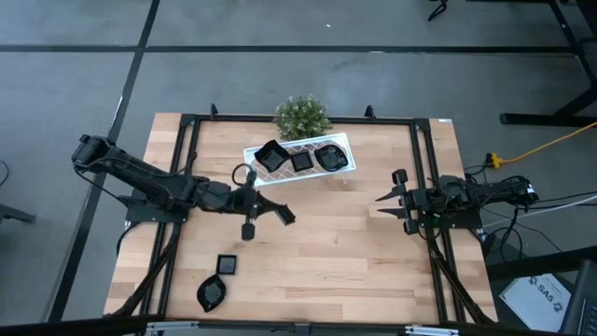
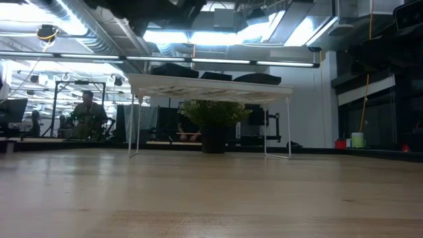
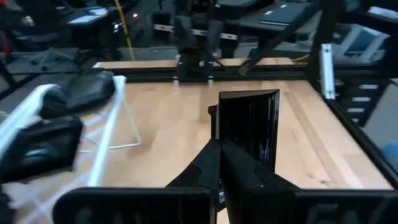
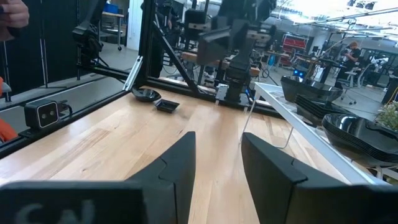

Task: Pick & Place Mini shaped plates
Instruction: Stack the square plate on top of the square plate on the shelf

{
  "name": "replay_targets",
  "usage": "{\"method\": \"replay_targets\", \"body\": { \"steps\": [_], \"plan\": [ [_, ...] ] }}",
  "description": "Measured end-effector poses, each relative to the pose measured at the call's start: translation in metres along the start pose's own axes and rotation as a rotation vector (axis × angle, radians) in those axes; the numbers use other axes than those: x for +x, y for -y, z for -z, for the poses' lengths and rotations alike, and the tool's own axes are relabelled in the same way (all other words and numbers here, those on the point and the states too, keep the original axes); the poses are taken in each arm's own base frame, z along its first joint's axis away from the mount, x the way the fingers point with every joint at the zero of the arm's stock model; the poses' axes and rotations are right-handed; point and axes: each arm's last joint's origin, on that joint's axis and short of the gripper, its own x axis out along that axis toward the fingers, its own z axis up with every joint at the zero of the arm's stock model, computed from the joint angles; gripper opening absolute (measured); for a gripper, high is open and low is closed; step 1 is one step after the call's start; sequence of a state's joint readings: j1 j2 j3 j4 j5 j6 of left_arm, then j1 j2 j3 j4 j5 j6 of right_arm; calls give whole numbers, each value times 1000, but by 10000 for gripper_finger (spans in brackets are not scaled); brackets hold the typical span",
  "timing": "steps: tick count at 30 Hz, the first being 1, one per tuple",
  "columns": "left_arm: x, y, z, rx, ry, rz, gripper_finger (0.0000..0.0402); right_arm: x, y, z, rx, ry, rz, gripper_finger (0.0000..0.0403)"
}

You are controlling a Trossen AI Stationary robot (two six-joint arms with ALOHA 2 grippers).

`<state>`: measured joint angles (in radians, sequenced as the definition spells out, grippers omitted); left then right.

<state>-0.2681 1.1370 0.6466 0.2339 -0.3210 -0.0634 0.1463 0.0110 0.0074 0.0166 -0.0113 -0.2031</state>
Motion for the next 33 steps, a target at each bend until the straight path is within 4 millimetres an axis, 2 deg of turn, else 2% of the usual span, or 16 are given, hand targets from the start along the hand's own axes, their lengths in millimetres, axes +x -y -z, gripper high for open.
{"method": "replay_targets", "body": {
  "steps": [10, 17, 25, 33],
  "plan": [
    [3, -28, -43, -31, -43, -101, 2, 0, 0, 0, 0, 0, 0, 129],
    [12, -46, -66, -48, -142, -171, 2, 0, 0, 0, 0, 0, 0, 129],
    [31, -63, -86, -49, -241, -239, 2, 0, 0, 0, 0, 0, 0, 129],
    [62, -84, -94, -25, -421, -300, 2, 0, 0, 0, 0, 0, 0, 129]
  ]
}}
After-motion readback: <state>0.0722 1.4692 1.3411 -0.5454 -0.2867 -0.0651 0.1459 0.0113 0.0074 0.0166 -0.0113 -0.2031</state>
